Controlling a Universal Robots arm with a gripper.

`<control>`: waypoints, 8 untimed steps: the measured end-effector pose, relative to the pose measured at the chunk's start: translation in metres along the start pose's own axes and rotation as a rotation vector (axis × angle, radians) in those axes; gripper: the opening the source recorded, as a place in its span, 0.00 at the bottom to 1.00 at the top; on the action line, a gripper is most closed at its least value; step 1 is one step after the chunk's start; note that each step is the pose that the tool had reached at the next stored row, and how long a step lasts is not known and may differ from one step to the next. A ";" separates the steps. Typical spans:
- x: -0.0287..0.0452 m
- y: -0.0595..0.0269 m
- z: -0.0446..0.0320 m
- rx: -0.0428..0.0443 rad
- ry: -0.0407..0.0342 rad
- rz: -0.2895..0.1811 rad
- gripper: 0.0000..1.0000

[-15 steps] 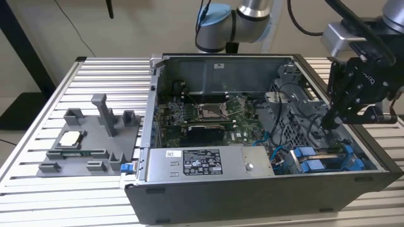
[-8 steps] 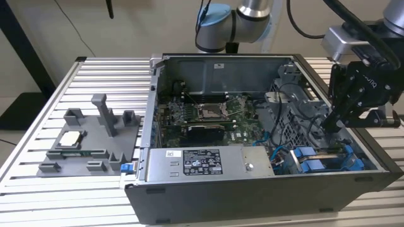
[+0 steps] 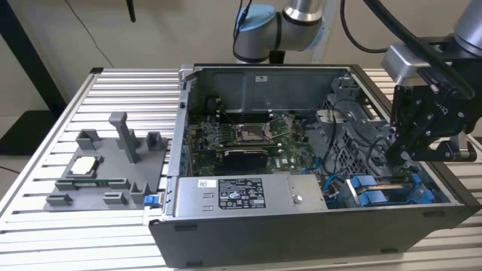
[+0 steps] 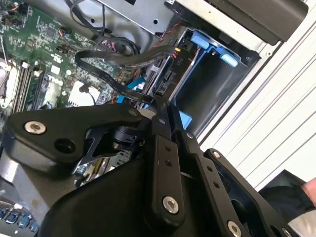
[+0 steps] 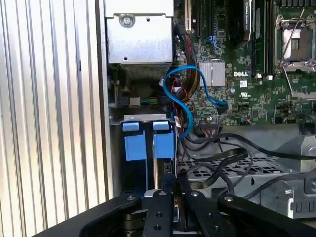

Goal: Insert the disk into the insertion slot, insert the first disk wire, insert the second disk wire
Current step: 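Insert the second disk wire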

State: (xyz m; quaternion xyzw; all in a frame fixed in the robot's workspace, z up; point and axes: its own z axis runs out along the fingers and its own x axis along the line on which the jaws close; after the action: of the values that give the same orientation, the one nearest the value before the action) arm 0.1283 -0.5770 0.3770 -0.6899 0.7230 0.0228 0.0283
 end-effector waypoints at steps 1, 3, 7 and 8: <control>0.0001 0.0000 0.0008 0.0026 -0.0001 0.000 0.16; 0.0000 0.0000 0.0009 0.0026 -0.0001 -0.001 0.16; 0.0004 0.0007 0.0039 0.0146 -0.0009 -0.001 0.16; 0.0005 0.0011 0.0054 0.0187 -0.0010 -0.002 0.16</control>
State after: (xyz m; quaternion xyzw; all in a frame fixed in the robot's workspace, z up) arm 0.1272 -0.5770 0.3716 -0.6902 0.7226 0.0163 0.0351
